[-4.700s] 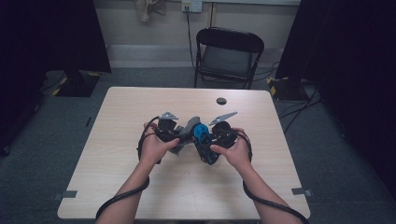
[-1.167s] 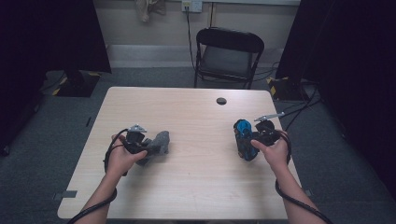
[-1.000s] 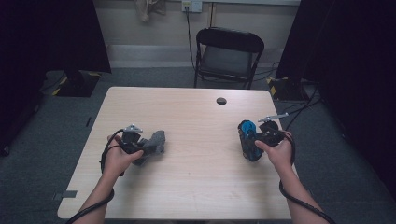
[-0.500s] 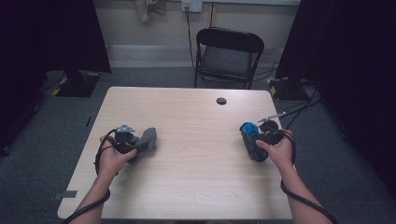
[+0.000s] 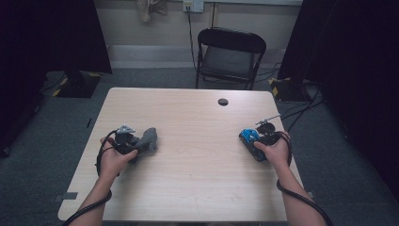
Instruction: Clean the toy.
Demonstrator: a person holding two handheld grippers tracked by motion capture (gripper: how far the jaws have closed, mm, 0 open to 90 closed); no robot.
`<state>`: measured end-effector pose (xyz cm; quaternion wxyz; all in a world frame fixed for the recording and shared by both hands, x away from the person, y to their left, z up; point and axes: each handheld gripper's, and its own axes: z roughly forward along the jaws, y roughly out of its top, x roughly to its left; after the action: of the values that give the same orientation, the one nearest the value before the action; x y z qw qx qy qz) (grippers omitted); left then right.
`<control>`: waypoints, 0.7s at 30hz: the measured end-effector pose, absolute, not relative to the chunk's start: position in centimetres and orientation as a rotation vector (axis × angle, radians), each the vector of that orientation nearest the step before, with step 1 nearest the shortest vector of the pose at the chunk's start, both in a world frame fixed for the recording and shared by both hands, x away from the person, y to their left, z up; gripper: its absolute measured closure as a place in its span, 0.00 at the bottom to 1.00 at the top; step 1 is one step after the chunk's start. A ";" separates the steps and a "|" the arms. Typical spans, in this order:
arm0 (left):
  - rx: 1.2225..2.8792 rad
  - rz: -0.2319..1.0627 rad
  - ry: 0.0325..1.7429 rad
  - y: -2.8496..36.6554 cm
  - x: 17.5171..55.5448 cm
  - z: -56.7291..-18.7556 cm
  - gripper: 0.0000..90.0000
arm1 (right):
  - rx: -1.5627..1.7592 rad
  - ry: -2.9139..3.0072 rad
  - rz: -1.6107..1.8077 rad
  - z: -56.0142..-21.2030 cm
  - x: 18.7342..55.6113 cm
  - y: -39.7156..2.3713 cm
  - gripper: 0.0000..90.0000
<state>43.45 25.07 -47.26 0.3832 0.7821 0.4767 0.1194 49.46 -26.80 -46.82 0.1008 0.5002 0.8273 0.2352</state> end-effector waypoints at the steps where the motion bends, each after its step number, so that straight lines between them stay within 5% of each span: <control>1: 1.995 0.305 1.217 25.1 43.5 -47.3 0.75 | 1.470 2.443 0.689 -46.9 49.5 -26.7 0.30; 21: 1.985 0.284 1.248 24.7 44.5 -47.9 0.72 | 1.430 2.415 0.690 -47.5 49.8 -26.1 0.30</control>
<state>44.50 24.70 -47.92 0.3803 0.7773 0.4886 0.1112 49.85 -26.07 -47.51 0.1256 0.4908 0.8290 0.2370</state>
